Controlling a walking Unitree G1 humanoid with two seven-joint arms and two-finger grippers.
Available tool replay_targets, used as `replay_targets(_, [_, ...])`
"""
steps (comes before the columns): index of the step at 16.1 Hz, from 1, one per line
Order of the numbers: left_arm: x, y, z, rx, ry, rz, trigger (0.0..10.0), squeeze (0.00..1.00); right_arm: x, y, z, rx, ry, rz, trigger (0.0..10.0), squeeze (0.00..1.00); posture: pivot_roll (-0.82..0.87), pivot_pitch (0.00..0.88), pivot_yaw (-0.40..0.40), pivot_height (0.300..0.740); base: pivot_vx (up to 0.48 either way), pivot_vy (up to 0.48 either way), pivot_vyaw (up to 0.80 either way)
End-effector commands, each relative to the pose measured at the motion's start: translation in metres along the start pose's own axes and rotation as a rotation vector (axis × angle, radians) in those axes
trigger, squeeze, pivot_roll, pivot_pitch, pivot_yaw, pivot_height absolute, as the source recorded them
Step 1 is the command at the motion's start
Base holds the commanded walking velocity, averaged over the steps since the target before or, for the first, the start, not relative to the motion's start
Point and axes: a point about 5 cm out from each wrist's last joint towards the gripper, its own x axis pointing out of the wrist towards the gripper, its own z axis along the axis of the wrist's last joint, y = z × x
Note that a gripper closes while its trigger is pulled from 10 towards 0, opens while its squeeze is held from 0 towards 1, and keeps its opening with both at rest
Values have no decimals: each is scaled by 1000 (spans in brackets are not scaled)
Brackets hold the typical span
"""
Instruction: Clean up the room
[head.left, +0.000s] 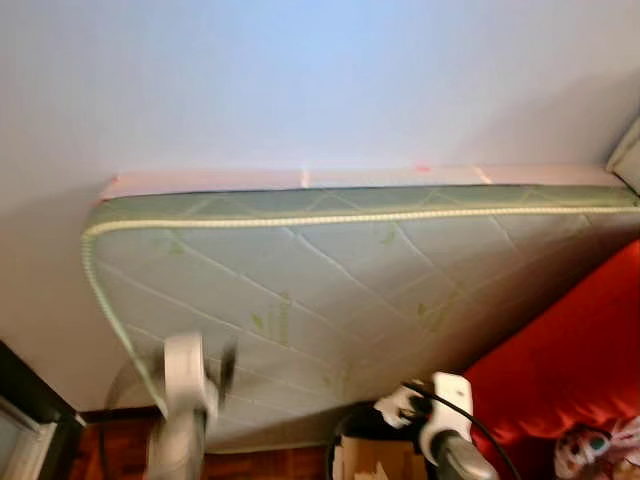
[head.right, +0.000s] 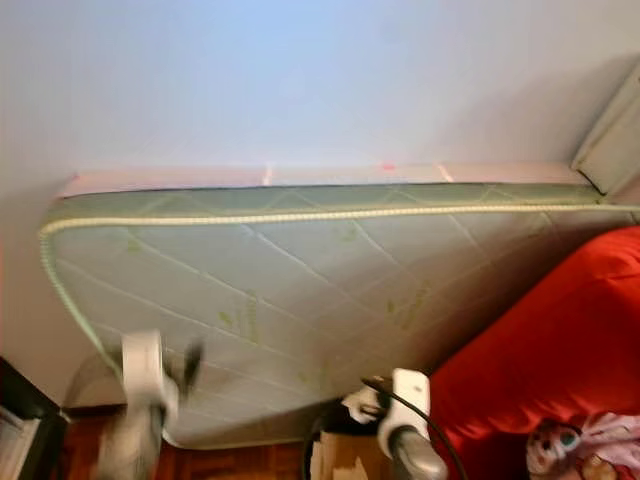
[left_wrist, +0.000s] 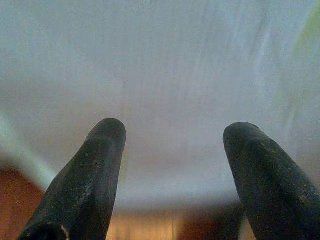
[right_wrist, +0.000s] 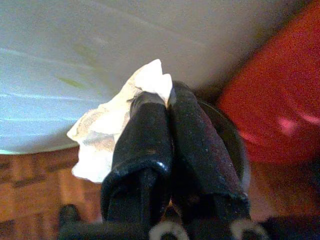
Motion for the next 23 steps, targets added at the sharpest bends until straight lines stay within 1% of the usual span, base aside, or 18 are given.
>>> replay_targets(1, [-3,0,-3,-6,11,-5,10000,0,-2,-6,-4,7,15,-40,10000,0,107,31,-120,726,0,0,0])
replay_targets(3, [-8,2,-9,-4,21,-12,10000,0,-4,-16,-7,30,14,-88,10000,0,105,43,-117,726,0,0,0])
replay_targets(4, [-14,5,-16,4,36,-18,10000,0,-5,-25,-6,50,14,-128,10000,0,107,58,-117,726,0,0,0])
replay_targets(7, [-23,9,-27,13,64,-16,10000,0,-4,-30,2,58,-8,-154,10000,0,118,113,-120,726,0,0,0])
replay_targets(9, [-30,11,-33,15,69,-13,10000,0,0,-30,14,80,-40,-171,10000,0,122,141,-121,726,0,0,0])
replay_targets(12, [-37,14,-36,18,62,-16,10000,0,3,-20,18,40,-45,-115,10000,0,127,173,-123,726,0,0,0])
replay_targets(15, [-39,15,-35,22,49,-17,10000,0,4,-15,18,54,-41,-96,10000,0,137,184,-119,726,0,0,0])
replay_targets(16, [-38,14,-33,25,40,-20,10000,0,4,-10,17,57,-34,-69,10000,0,137,185,-118,726,0,0,0])
replay_targets(17, [-37,14,-30,27,30,-23,10000,0,5,-2,16,19,-29,-16,10000,0,139,184,-116,726,0,0,0])
replay_targets(20, [-32,13,-27,22,37,-23,10000,0,5,6,16,21,-43,26,10000,0,133,163,-115,726,0,0,0])
replay_targets(23, [-25,10,-23,18,53,-24,10000,0,3,2,9,33,-31,15,10000,0,129,126,-111,726,0,0,0])
